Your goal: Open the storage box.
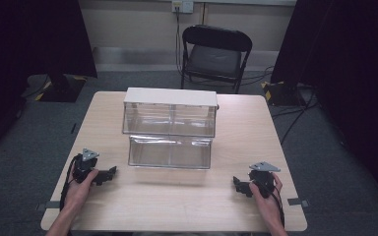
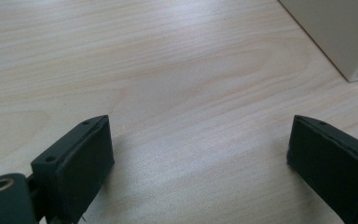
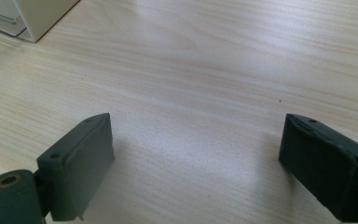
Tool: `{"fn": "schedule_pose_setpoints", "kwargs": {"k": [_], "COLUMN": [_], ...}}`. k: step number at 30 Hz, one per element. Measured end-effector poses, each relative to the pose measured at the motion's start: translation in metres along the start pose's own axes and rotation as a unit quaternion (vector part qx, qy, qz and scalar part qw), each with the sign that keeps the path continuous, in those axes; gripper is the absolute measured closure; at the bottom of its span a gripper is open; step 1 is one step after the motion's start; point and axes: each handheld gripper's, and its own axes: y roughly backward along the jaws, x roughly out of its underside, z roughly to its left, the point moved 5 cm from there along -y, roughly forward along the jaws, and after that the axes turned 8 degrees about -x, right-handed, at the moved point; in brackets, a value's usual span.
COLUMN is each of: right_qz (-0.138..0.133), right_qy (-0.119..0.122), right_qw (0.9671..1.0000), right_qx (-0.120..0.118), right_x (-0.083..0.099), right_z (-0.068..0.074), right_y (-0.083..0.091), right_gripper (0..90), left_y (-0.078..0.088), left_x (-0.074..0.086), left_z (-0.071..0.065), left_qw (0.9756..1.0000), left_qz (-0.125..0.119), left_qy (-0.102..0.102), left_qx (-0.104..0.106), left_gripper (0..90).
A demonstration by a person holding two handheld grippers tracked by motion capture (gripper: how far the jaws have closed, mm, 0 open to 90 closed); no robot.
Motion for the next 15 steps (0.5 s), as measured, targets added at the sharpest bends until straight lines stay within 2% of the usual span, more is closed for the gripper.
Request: {"fn": "schedule_pose_setpoints", "kwargs": {"k": [13, 15], "right_qz": [0.001, 0.004], "right_qy": [-0.002, -0.005], "right_qw": [1.0000, 1.0000], "right_qx": [0.001, -0.003], "right_x": [-0.0005, -0.0010], "right_z": [0.0000, 0.0004], "right_y": [-0.0004, 0.0006], "right_gripper": [8.8, 11.4], "left_y": [0.0000, 0.0000], "left_x": [0.0000, 0.0000], "left_z": [0.0000, 0.0000], "left_qw": [1.0000, 1.0000], "left_qz": [0.000, 0.000], "left_qy": [0.000, 0.000], "left_qx": [0.000, 0.000], "left_gripper": [6.4, 6.4]}}
